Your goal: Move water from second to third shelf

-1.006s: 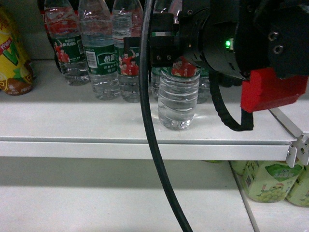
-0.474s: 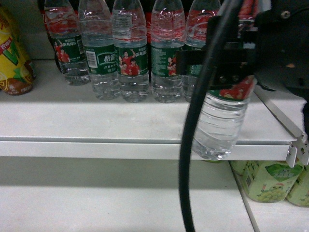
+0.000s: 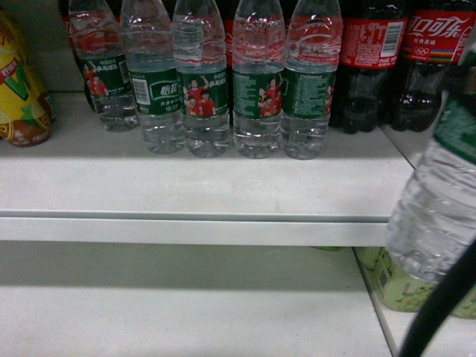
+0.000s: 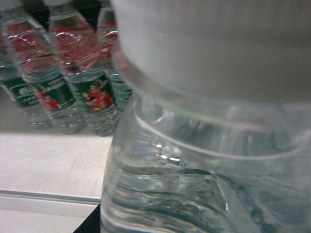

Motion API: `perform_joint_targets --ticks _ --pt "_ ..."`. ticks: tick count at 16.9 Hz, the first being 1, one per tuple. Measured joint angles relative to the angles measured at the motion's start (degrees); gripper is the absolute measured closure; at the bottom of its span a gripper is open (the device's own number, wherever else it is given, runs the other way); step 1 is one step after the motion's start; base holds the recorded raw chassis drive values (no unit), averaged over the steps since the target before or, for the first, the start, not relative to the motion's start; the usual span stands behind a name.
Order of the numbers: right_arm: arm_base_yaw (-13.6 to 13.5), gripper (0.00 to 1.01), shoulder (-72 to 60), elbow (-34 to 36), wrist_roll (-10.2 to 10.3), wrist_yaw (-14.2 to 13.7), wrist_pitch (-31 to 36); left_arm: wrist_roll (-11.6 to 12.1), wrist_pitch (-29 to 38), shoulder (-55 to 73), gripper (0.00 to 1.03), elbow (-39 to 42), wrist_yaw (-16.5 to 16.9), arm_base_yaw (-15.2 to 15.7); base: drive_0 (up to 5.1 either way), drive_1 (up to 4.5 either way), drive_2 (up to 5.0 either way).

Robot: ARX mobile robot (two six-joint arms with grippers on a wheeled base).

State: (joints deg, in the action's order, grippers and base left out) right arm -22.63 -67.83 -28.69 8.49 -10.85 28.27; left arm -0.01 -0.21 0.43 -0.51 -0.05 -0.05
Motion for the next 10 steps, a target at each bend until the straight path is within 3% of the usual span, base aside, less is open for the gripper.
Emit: perform_joint_targets --ticks 2,4,8,10 --pt "3.3 0.57 5.2 2.2 -0.7 0.0 -2.1 0.0 0.0 0.0 0.05 0.0 0.0 0.0 0.0 0.00 0.0" --pt "7.6 0.57 10.4 3.7 -1.2 2.2 -6.1 0.0 0.0 0.0 0.05 0.0 0.0 0.0 0.0 0.00 0.0" --pt "20.3 0.57 20.8 3.9 -2.1 7.5 -14.7 0.0 0.0 0.0 0.05 0.0 0.0 0.0 0.0 0.00 0.0" --pt "21.8 0.57 21.9 3.9 -2.1 8.1 -15.9 0.0 0.0 0.0 0.05 0.0 0.0 0.0 0.0 0.00 0.0"
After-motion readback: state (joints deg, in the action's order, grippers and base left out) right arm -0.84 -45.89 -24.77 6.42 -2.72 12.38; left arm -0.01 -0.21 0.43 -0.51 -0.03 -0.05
